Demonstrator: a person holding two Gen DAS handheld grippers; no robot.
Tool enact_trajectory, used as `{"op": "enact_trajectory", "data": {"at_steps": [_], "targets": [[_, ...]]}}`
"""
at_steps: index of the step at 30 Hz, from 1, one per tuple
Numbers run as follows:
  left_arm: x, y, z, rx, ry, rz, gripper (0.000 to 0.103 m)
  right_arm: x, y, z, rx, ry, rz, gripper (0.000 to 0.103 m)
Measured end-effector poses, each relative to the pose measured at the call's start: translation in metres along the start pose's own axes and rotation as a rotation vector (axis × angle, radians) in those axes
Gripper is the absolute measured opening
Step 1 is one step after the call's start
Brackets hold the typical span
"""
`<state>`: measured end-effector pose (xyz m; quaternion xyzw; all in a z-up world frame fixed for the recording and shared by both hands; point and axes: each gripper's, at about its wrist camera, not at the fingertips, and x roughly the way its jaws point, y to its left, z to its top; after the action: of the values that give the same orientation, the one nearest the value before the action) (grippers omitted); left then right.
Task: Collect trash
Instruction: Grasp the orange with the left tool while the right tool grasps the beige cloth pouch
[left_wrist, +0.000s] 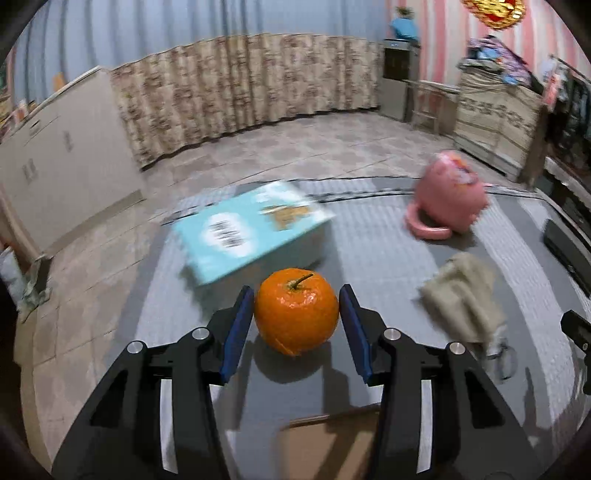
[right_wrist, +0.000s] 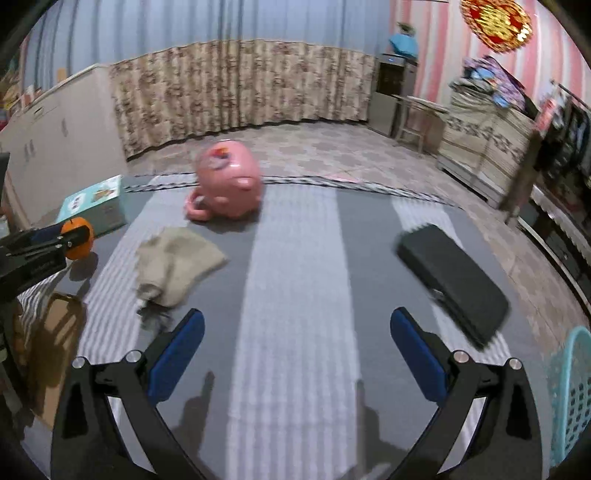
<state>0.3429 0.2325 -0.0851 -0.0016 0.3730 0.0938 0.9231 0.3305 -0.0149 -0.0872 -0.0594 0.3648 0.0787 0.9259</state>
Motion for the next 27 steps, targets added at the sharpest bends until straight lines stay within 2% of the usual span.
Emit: {"op": "enact_trajectory", "data": {"at_steps": [1,5,9,12,15,17,19,21,27], "targets": [[0.000,0.009,0.000,-0.008,-0.002,0.031,0.047,0.003,0.009,0.003,-0.008,-0.001,0.008,0.098],[-0.003,0.037,0.003,-0.056,-0.022,0.055,0.047,0.017,0.035,0.015,-0.007,0.014,0.053,0.098],[-0.006,0.057,0.003,-0.134,-0.031,0.001,0.047,0.035,0.062,0.023,-0.044,0.033,0.039,0.098],[-0.004,0.055,0.003,-0.135,-0.028,-0.007,0.047,0.051,0.071,0.026,-0.073,0.064,0.017,0.096],[-0.004,0.051,0.001,-0.113,-0.037,0.004,0.047,0.066,0.073,0.026,-0.068,0.138,0.080,0.062],[-0.004,0.052,0.001,-0.120,-0.035,-0.007,0.047,0.064,0.070,0.024,-0.050,0.136,0.125,0.056],[-0.004,0.053,0.001,-0.130,-0.033,-0.014,0.047,0.058,0.068,0.022,-0.056,0.132,0.164,0.036],[-0.003,0.054,0.000,-0.131,-0.030,-0.015,0.047,0.047,0.063,0.019,-0.069,0.114,0.163,0.022],[-0.003,0.049,0.000,-0.103,-0.029,-0.010,0.047,-0.004,0.026,0.009,-0.033,0.007,0.145,0.021]]}}
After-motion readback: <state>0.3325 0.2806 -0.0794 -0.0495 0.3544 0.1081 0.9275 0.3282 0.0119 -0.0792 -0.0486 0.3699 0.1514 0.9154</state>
